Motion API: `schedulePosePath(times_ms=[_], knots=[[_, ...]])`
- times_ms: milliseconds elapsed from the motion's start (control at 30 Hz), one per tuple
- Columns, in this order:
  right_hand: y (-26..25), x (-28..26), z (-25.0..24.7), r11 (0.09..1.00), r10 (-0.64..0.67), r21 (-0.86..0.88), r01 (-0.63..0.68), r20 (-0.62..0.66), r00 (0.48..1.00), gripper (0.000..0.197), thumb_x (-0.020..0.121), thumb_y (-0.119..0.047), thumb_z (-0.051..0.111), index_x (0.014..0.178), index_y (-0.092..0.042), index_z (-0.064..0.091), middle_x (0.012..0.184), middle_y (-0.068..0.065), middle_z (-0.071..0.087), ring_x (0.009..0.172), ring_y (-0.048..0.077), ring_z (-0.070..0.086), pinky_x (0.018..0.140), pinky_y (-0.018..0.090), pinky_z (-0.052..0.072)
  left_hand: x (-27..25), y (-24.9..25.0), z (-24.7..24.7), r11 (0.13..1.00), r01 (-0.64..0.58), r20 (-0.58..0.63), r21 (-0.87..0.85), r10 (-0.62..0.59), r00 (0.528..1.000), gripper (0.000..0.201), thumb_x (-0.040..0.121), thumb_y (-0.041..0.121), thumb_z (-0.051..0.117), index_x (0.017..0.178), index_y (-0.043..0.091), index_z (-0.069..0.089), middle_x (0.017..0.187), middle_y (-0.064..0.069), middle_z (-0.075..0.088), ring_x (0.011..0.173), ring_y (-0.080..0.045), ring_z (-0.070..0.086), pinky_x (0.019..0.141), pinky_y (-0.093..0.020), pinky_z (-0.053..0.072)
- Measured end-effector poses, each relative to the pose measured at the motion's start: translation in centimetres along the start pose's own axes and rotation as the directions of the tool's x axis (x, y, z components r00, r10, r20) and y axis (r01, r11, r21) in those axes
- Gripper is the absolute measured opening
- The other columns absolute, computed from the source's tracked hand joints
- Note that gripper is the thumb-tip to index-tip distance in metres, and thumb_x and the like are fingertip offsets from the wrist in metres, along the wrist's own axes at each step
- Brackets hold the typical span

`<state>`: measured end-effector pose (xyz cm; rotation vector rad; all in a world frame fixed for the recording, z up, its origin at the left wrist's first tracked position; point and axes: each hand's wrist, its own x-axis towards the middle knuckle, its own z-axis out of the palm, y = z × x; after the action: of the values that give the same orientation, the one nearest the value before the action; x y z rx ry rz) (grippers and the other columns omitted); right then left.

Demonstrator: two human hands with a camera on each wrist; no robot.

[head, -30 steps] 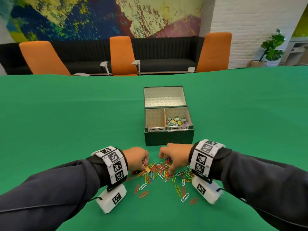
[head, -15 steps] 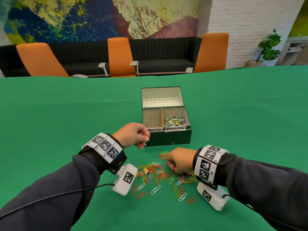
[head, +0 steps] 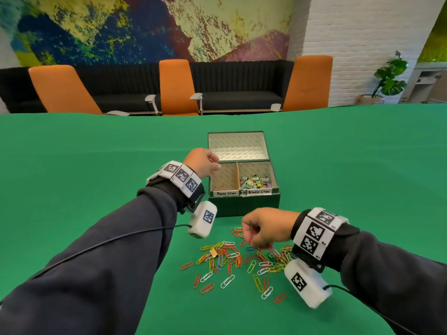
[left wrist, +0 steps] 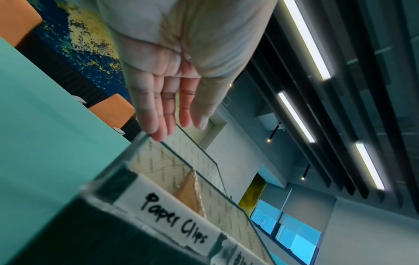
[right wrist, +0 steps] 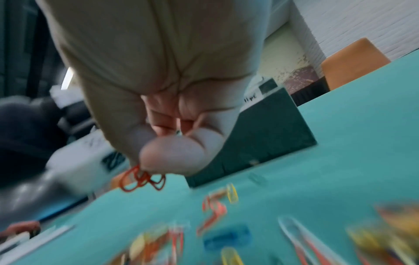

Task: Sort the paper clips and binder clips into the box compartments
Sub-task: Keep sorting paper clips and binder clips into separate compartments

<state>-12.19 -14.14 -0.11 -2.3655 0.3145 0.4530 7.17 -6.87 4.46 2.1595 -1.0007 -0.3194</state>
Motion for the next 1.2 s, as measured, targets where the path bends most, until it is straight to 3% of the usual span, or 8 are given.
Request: schedulePosePath(times_ms=[233,333,433,633,733,867,1033,1200], knots=[[-3.8,2.2,-5.5,0.971,-0.010,0.213,0.110,-0.425,0.905,0.016,0.085,0.002,0.056,0.078,-0.011,0.052,0.068,0.003,0.060,0.051,0.011,0.056,0.050,0.019,0.051,-4.8,-4.2,-1.1,0.995,-0.065,0.005,-0.082,0.066,0.998,0.013,0.087,0.005,0.057,0.087,0.017,0.058,0.079,0.004,0.058,0.064,-0.008,0.057,0.055,-0.014,0.050],[-5.4,4.6,-6.1,0.959,0.059,0.257,0.123,-0.602,0.796,0.012,0.086,0.001,0.056,0.082,-0.010,0.053,0.073,0.002,0.059,0.059,0.014,0.057,0.062,0.028,0.055,-7.9,-5.7,-0.4,0.986,-0.131,0.238,0.105,0.103,0.966,0.013,0.085,0.008,0.061,0.083,0.020,0.060,0.073,0.008,0.058,0.050,0.004,0.052,0.050,-0.007,0.042],[-5.7,6.2,-5.3,0.994,0.068,0.111,0.007,-0.656,0.751,0.019,0.084,-0.006,0.060,0.103,-0.012,0.058,0.093,0.002,0.056,0.081,0.019,0.058,0.081,0.036,0.054,-10.4,-6.0,1.4,0.902,-0.312,0.499,0.298,0.131,0.856,0.016,0.083,0.015,0.065,0.099,0.016,0.065,0.077,0.010,0.058,0.059,0.004,0.050,0.056,-0.006,0.034],[-4.5,3.2,-2.3,0.994,-0.018,-0.102,-0.050,-0.574,0.819,0.023,0.087,-0.011,0.057,0.109,-0.013,0.057,0.104,0.003,0.056,0.093,0.021,0.058,0.083,0.038,0.054,-11.2,-5.2,4.2,0.798,-0.382,0.593,0.466,0.039,0.804,0.028,0.084,0.025,0.065,0.110,0.015,0.058,0.092,-0.001,0.060,0.081,-0.016,0.052,0.068,-0.025,0.036],[-2.3,0.8,-1.6,0.991,0.010,-0.108,-0.083,-0.551,0.834,0.023,0.086,-0.011,0.058,0.109,-0.011,0.059,0.087,-0.004,0.052,0.085,0.017,0.054,0.067,0.023,0.052,-10.7,-4.3,4.9,0.725,-0.419,0.588,0.547,0.024,0.809,0.024,0.084,0.020,0.062,0.107,0.012,0.058,0.105,-0.008,0.063,0.094,-0.026,0.057,0.070,-0.027,0.035],[0.6,-1.2,-0.8,0.985,0.065,-0.107,-0.132,-0.482,0.874,0.022,0.086,-0.010,0.057,0.108,-0.012,0.060,0.085,-0.004,0.052,0.071,0.010,0.050,0.047,0.010,0.038,-10.4,-3.5,5.5,0.674,-0.446,0.596,0.588,0.012,0.803,0.019,0.082,0.010,0.055,0.100,0.013,0.059,0.085,0.000,0.054,0.082,-0.020,0.049,0.068,-0.026,0.036],[2.2,-2.2,-0.5,0.992,0.112,-0.008,-0.127,-0.426,0.898,0.013,0.088,-0.009,0.054,0.097,-0.017,0.056,0.089,0.001,0.056,0.063,0.012,0.052,0.050,0.017,0.048,-10.4,-3.4,5.5,0.815,-0.365,0.533,0.450,0.084,0.842,0.029,0.078,0.010,0.059,0.106,0.013,0.053,0.079,0.006,0.052,0.068,-0.014,0.048,0.063,-0.024,0.037],[1.9,-3.0,-0.8,0.983,0.075,0.183,-0.015,-0.325,0.943,0.010,0.090,-0.009,0.054,0.097,-0.015,0.056,0.081,0.000,0.057,0.065,0.012,0.057,0.053,0.022,0.051,-10.3,-3.4,4.8,0.960,-0.279,0.375,-0.037,0.272,0.886,0.032,0.078,0.003,0.063,0.099,0.025,0.053,0.078,0.012,0.052,0.066,-0.007,0.048,0.064,-0.014,0.042]])
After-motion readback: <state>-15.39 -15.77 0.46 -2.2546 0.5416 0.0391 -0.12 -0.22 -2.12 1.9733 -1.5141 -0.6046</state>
